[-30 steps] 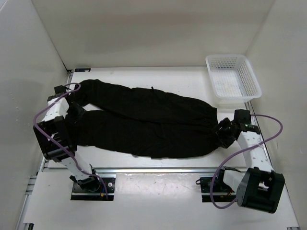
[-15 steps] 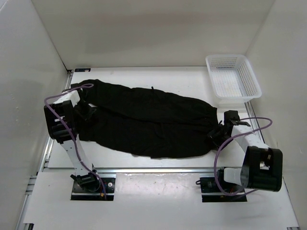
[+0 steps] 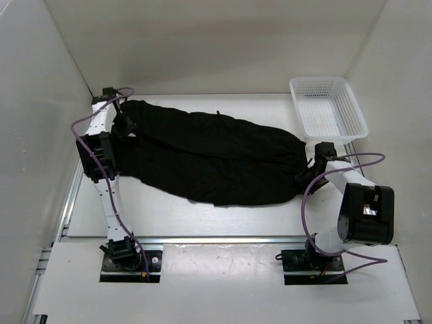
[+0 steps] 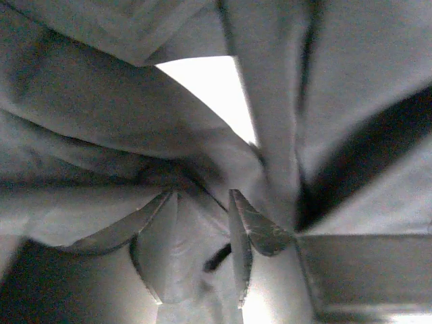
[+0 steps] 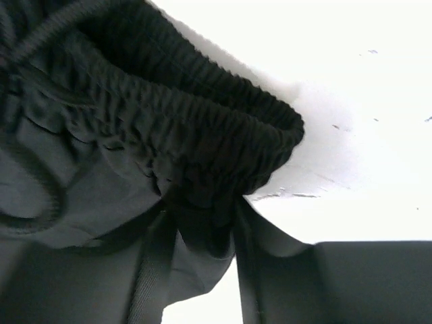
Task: Fold and stack the trousers
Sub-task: Flatten the trousers out
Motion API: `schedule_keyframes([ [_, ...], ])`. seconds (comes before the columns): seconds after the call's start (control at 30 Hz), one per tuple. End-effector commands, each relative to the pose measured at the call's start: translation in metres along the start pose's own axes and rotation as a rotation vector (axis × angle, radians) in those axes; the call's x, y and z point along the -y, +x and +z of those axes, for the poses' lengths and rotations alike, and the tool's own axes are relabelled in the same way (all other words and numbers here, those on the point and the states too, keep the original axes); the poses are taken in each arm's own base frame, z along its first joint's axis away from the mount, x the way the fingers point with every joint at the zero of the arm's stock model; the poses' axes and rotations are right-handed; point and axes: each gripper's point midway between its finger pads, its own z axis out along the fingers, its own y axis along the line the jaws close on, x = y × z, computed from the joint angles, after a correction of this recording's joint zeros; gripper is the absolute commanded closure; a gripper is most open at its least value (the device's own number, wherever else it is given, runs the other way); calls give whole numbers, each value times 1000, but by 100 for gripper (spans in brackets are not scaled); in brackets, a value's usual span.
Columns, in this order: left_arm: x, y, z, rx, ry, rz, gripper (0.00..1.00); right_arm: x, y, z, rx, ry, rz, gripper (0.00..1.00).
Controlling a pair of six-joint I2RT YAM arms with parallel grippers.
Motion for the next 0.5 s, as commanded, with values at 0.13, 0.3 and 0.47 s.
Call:
schedule_keyframes([
  [0.13,-1,-31,-110,182,66,-6,29,-15,-17,-23,94,-73,-7,33],
  [0.3,-84,-8,-121,170,13,-205,49,-10,-17,-43,144,-123,-43,15],
  [0.47,-135,25,-89,104,-128,-292,54,-10,-16,-54,131,-167,-56,14],
])
